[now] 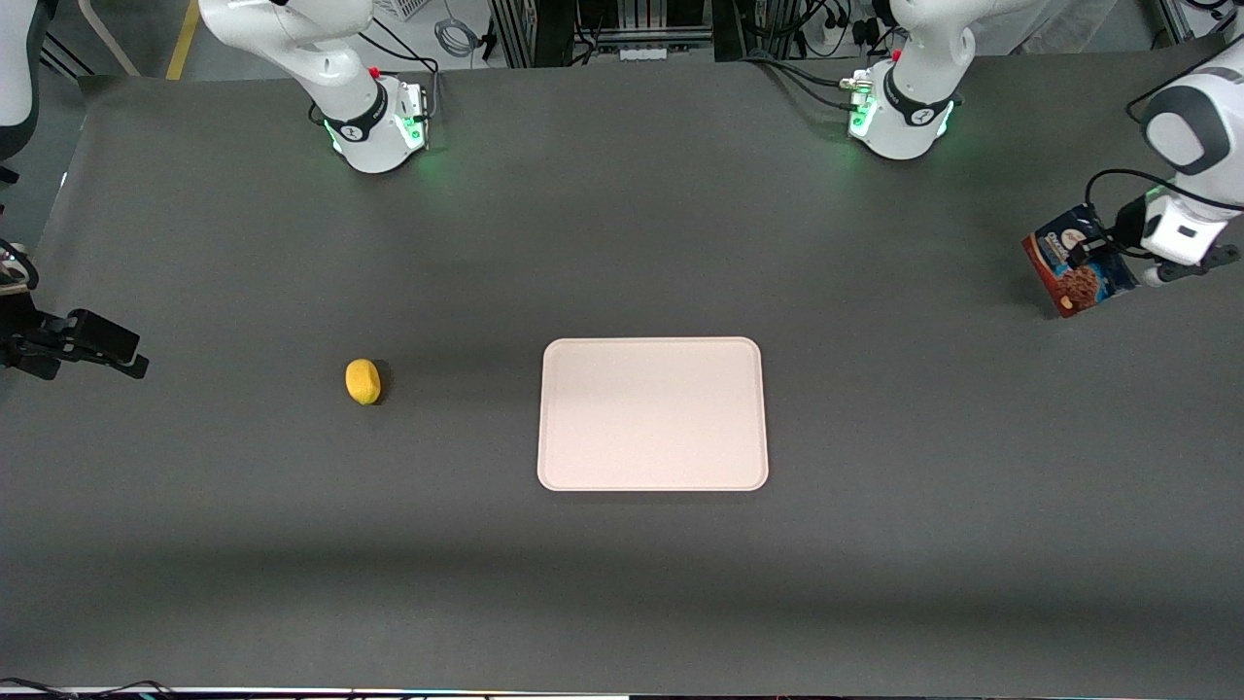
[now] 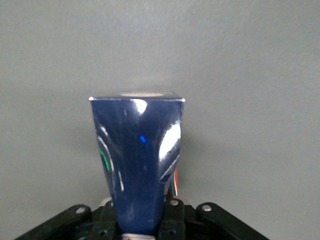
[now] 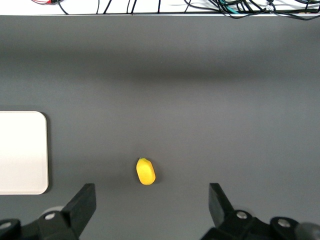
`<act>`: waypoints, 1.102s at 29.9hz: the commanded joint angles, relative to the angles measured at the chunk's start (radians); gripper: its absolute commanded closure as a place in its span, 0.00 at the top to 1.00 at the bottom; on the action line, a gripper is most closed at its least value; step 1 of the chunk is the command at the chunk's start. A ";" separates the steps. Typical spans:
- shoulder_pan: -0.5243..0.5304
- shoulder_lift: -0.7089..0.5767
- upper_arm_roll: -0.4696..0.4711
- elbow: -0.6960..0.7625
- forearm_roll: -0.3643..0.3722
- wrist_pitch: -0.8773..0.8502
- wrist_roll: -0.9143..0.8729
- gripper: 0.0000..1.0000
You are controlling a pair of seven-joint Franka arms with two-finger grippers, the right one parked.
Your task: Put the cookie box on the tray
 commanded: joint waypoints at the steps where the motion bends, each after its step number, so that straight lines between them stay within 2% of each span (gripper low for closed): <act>1: -0.007 -0.024 -0.025 0.147 0.010 -0.174 0.002 0.25; 8: -0.008 -0.018 -0.044 0.405 0.045 -0.448 0.002 0.24; 18: -0.013 -0.018 -0.093 0.543 0.062 -0.548 0.008 0.24; 24: -0.013 -0.021 -0.201 0.642 0.044 -0.658 -0.032 0.22; 33: -0.013 -0.033 -0.513 0.677 -0.055 -0.715 -0.401 0.21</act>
